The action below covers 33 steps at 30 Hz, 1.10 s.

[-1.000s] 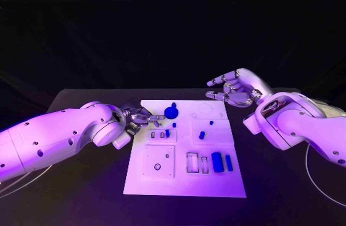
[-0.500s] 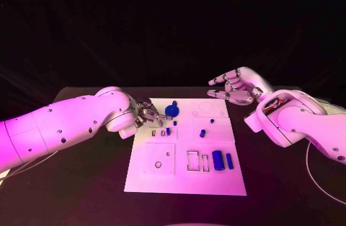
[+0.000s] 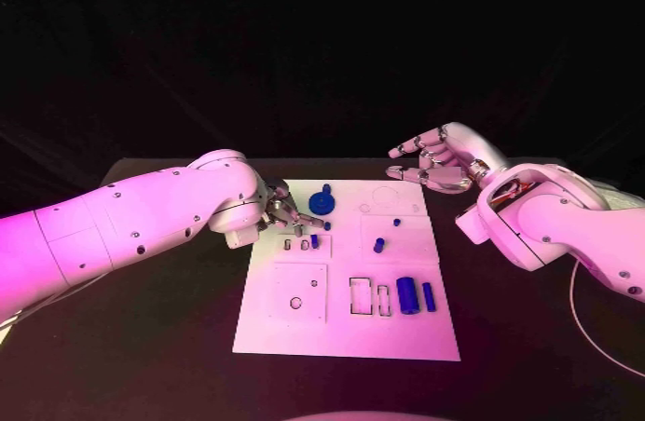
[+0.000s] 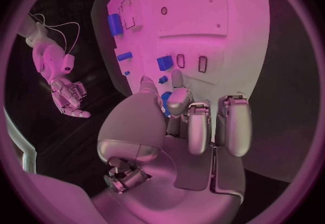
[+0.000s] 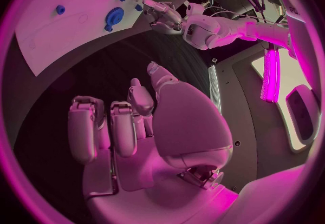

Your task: Assemble the parts on the task board

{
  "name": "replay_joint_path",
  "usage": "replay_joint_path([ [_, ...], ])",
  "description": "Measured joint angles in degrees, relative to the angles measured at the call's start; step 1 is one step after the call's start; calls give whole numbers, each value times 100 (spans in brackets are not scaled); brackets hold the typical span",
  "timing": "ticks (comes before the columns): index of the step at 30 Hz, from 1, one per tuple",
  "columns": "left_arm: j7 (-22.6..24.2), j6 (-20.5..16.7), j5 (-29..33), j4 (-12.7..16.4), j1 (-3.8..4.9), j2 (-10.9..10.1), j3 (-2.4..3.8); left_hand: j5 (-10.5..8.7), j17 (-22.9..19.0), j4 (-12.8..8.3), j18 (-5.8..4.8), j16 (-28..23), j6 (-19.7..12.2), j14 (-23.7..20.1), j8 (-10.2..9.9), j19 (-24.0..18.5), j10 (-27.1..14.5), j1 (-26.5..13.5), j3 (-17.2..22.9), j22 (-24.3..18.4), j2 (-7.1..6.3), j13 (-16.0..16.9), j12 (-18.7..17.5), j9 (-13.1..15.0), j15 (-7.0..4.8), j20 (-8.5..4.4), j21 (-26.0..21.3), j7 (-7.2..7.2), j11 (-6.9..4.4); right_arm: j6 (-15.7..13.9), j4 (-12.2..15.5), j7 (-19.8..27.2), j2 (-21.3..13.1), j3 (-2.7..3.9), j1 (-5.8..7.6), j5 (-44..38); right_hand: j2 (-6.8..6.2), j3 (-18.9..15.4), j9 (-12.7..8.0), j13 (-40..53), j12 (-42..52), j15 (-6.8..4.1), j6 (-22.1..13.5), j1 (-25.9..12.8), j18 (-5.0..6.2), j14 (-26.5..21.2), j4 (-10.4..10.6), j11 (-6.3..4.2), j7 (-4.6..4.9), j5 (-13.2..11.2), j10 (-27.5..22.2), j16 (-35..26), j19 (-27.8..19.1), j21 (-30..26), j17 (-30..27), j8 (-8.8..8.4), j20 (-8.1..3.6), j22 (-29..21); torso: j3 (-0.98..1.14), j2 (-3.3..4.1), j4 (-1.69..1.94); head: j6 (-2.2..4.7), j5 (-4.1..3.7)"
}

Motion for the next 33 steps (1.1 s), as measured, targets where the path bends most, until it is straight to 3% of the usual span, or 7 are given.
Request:
replay_joint_path([
  [2,-16,52,-36,-22,3,28,0,0,0,0,-88,0,-10,0,18,0,7,-11,0,0,11,14,25,13,0,0,25,-10,-7,8,-3,-7,3,0,0,0,0,0,0,0,0,0,0,0,0,0,0,0,0,0,0,0,0,0,0,0,0,0,0,0,0,-5,-1],
  [28,-76,560,-138,-360,11,411,-28,0,-2,0,-88,0,-83,0,176,0,27,115,0,-2,161,61,67,153,0,1,52,-41,-27,96,-16,-46,45,-2,0,-4,0,0,-1,-8,0,0,-1,0,0,0,0,0,1,0,0,-22,0,-34,4,0,0,-6,1,4,0,-77,-30],
  [33,-78,609,-138,-407,11,463,-32,0,-2,-24,-88,0,-120,0,200,0,27,210,25,-2,256,60,67,192,1,1,77,-37,-27,109,-19,-48,52,-2,0,-4,0,0,-2,-8,0,0,-1,0,0,0,0,0,1,0,0,-22,0,-34,4,0,0,-6,1,6,0,-88,-36],
])
